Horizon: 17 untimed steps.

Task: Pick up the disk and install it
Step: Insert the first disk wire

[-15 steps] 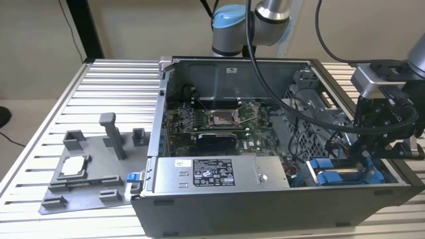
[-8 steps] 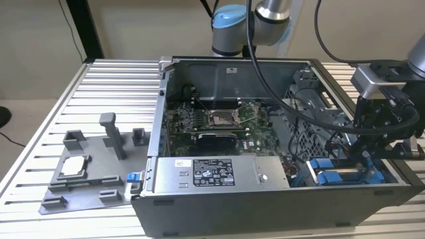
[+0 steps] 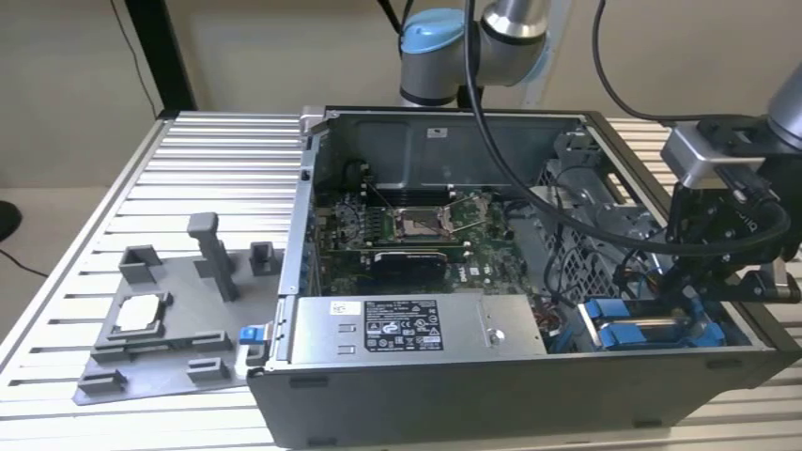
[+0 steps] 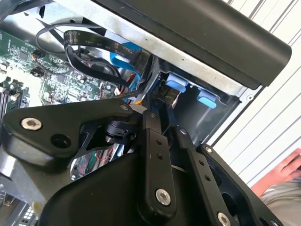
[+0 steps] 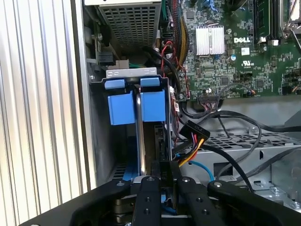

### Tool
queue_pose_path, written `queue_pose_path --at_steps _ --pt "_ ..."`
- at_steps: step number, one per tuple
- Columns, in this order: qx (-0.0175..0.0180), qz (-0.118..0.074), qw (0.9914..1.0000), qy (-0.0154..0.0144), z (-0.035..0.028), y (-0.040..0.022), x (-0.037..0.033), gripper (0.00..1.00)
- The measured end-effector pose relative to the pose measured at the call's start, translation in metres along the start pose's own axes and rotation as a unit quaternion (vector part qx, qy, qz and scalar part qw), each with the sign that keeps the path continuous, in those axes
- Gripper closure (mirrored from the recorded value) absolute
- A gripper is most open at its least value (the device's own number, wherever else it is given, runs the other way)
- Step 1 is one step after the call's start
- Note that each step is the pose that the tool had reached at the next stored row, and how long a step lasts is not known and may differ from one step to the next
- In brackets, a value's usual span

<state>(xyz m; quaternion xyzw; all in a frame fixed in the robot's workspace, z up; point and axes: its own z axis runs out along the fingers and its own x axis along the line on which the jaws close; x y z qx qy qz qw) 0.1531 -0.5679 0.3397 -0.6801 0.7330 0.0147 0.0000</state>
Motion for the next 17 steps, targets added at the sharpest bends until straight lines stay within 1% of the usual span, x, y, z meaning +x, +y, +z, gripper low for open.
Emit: queue_pose_path --at_steps 10,17 --pt "0.0000 -0.001 1.00000 0.0002 0.0012 0.0000 0.0000 1.00" --pt "-0.0002 -0.011 0.99994 0.0004 0.0011 0.0001 0.0000 1.00"
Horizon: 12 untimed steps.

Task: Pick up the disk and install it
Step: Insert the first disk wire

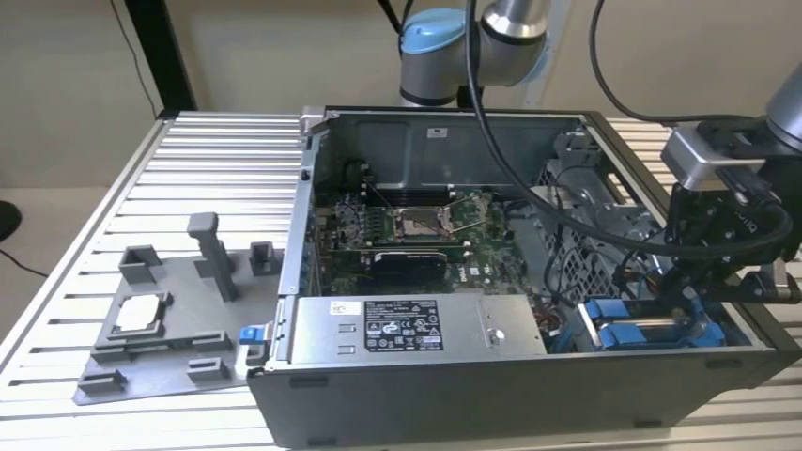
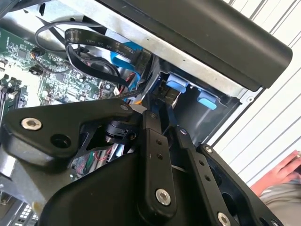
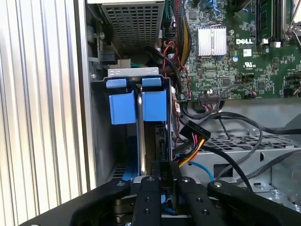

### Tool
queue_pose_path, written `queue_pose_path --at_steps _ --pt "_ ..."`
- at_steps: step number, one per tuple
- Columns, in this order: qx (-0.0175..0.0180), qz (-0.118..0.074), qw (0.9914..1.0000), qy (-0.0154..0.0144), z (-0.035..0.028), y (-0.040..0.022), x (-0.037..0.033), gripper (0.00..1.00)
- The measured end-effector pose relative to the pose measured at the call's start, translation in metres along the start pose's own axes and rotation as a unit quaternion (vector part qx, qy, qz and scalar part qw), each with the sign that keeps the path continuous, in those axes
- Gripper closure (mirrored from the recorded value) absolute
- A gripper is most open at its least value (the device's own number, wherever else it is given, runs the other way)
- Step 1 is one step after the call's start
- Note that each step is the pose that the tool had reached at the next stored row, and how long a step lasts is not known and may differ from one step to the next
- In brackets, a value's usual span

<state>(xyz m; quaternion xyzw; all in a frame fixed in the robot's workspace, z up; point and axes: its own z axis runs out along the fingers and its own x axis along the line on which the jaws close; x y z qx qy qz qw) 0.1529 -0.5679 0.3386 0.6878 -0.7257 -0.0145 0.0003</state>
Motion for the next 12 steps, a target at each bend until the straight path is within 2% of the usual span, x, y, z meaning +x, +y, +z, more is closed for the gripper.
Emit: queue_pose_path --at_steps 12 --pt "-0.0002 -0.011 0.99994 0.0002 -0.0012 0.0000 0.0000 1.00"
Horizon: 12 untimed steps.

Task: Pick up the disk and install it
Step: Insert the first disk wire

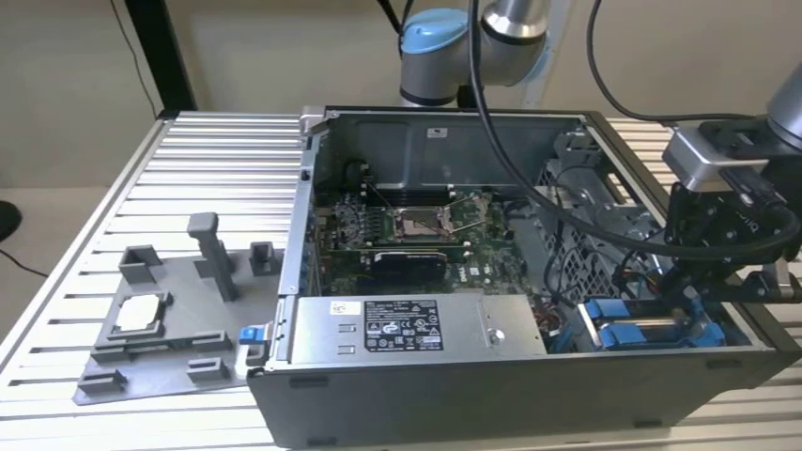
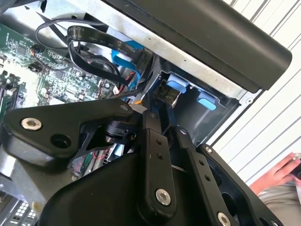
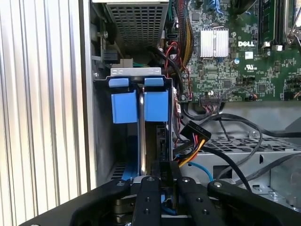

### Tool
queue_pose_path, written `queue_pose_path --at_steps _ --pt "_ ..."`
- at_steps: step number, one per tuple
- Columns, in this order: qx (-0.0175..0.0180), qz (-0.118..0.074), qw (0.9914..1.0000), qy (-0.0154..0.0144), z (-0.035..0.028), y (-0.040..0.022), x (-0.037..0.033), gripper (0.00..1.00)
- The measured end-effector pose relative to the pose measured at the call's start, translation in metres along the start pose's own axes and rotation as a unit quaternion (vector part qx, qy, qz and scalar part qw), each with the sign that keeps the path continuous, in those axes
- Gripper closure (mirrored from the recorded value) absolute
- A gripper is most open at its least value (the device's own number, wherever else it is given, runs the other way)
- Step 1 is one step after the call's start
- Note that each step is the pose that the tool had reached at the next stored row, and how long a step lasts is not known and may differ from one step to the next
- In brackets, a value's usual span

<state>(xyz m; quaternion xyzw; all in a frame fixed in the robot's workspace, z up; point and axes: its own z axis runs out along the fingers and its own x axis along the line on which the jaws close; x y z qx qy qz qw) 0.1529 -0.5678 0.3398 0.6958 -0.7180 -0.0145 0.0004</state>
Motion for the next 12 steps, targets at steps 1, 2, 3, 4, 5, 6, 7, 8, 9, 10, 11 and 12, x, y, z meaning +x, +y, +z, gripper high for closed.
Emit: queue_pose_path --at_steps 1,2,3,4,5,6,7,8,9,10,11,12 --pt "0.0001 -0.001 1.00000 0.0001 -0.0001 0.0000 0.0000 1.00" --pt "0.0002 -0.003 0.99999 0.0001 0.0000 0.0000 0.0000 1.00" --pt "0.0004 -0.006 0.99998 0.0002 -0.0001 -0.0001 0.0000 1.00" --pt "0.0004 -0.007 0.99997 0.0002 -0.0001 -0.0001 0.0000 1.00" --pt "0.0005 -0.008 0.99997 0.0002 0.0000 0.0000 0.0000 1.00" --pt "0.0006 -0.008 0.99997 0.0002 0.0000 0.0000 0.0000 1.00" --pt "0.0007 -0.008 0.99997 0.0002 -0.0001 0.0000 -0.0002 1.00" --pt "0.0010 -0.008 0.99996 0.0002 0.0000 0.0000 -0.0003 1.00" --pt "0.0013 -0.009 0.99996 0.0001 0.0002 0.0000 -0.0005 1.00" --pt "0.0015 -0.009 0.99996 0.0001 0.0002 0.0000 -0.0006 1.00" --pt "0.0017 -0.009 0.99996 0.0001 0.0003 0.0000 -0.0008 1.00" --pt "0.0018 -0.009 0.99996 0.0002 0.0002 0.0000 -0.0011 1.00"
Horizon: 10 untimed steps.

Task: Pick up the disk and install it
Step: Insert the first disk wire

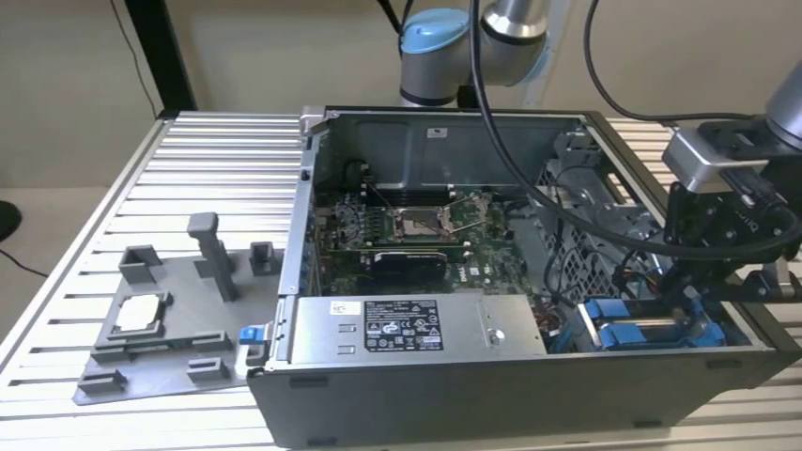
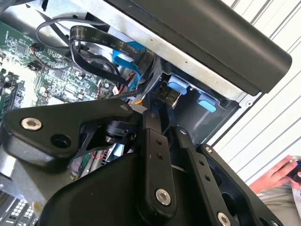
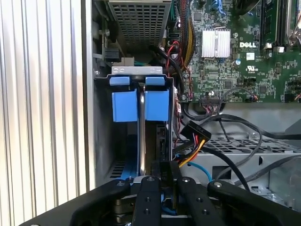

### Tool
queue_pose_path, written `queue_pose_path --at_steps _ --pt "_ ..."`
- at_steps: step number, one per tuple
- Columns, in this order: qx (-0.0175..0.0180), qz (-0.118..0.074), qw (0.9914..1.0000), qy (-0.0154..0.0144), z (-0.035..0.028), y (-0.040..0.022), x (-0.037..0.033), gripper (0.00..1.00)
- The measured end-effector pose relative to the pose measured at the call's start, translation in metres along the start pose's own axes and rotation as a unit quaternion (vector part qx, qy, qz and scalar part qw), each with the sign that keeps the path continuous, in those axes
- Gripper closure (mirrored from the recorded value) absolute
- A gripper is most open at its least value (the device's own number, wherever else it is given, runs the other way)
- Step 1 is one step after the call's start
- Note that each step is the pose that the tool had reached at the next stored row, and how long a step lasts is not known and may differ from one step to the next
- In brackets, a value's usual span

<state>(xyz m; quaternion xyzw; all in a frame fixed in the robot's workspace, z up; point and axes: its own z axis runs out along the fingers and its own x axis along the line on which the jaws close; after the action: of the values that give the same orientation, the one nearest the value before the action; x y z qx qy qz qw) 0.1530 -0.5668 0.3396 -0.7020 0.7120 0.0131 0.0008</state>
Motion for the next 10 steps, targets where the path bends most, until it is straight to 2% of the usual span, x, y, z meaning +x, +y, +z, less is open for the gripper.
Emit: queue_pose_path --at_steps 10 --pt "0.0007 0.000 1.00000 0.0004 0.0013 0.0000 -0.0006 1.00"
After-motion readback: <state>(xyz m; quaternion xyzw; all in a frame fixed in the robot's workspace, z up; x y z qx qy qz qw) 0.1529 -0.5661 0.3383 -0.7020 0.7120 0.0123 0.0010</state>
